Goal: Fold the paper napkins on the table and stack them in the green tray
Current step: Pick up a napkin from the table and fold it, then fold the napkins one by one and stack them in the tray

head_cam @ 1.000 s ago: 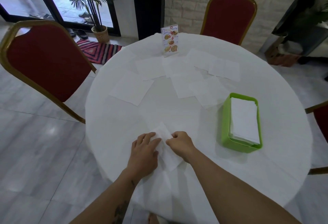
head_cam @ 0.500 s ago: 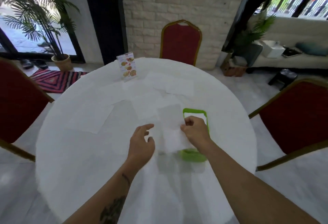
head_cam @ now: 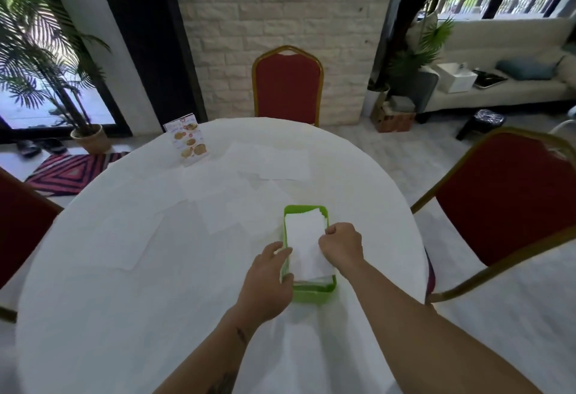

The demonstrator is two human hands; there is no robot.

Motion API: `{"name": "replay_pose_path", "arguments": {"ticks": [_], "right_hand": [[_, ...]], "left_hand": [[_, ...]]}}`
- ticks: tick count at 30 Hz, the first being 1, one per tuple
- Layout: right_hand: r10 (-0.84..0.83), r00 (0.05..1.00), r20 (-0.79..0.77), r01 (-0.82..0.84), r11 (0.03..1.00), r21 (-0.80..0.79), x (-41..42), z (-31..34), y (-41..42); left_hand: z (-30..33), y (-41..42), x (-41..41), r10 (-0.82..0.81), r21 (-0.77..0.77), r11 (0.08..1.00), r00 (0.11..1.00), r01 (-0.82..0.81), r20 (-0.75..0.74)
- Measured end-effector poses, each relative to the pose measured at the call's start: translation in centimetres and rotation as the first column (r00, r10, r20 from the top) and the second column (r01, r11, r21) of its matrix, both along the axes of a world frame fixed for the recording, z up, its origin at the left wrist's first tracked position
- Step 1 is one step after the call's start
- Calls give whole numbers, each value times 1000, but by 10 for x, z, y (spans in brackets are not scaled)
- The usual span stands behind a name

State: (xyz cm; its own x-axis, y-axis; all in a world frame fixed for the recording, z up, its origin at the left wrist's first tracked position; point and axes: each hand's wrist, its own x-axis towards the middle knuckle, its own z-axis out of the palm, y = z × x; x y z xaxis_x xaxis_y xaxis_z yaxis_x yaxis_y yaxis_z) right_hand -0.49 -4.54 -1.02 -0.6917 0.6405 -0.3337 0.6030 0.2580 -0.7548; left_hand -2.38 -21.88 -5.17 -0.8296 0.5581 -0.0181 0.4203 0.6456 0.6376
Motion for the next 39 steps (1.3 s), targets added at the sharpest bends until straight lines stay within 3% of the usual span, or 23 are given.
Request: {"name": "replay_pose_path", "arguments": {"ticks": [2, 5, 7, 9, 13, 16, 18, 20, 25, 30, 35, 39], "right_hand": [[135, 985, 104, -153, 971, 186, 0, 4, -3], [328, 905, 272, -426, 695, 580, 8, -2, -10], [470, 803, 367, -589, 529, 611, 16, -10, -16], [537, 714, 449, -697, 483, 531, 24, -16, -18], [518, 735, 438, -677, 522, 518, 20, -5, -22], [545, 797, 262, -597, 641, 482, 0, 9, -40], [555, 819, 147, -563, 727, 393, -16, 12, -61], [570, 815, 106, -570, 754, 327, -31, 9, -86], [628, 766, 138, -640, 726, 252, -62, -12, -149], [672, 711, 209, -703, 679, 212, -87, -37, -195], [672, 706, 222, -708, 675, 207, -108, -56, -224], [663, 715, 223, -698, 693, 179, -112, -64, -235]], "left_hand": [[1, 3, -1, -42, -64, 997, 996, 37, -79], [-3, 4, -3, -98, -170, 983, 985, 73, -144], [-6, 5, -3, -134, -230, 969, 977, 94, -164], [-8, 5, -4, -173, -264, 957, 969, 123, -175], [-5, -9, -9, -91, -66, 995, 982, 81, -162], [-1, -38, -20, 103, 126, 988, 991, -91, -91], [2, -63, -31, 236, 187, 955, 972, -229, -12], [4, -93, -44, 354, 212, 909, 933, -358, 57], [-7, -174, -76, 555, 135, 806, 815, -577, 166], [-29, -232, -98, 591, 87, 783, 781, -615, 205], [-58, -261, -121, 605, 29, 793, 793, -608, 78], [-72, -267, -143, 567, -143, 815, 824, -561, -2]]}}
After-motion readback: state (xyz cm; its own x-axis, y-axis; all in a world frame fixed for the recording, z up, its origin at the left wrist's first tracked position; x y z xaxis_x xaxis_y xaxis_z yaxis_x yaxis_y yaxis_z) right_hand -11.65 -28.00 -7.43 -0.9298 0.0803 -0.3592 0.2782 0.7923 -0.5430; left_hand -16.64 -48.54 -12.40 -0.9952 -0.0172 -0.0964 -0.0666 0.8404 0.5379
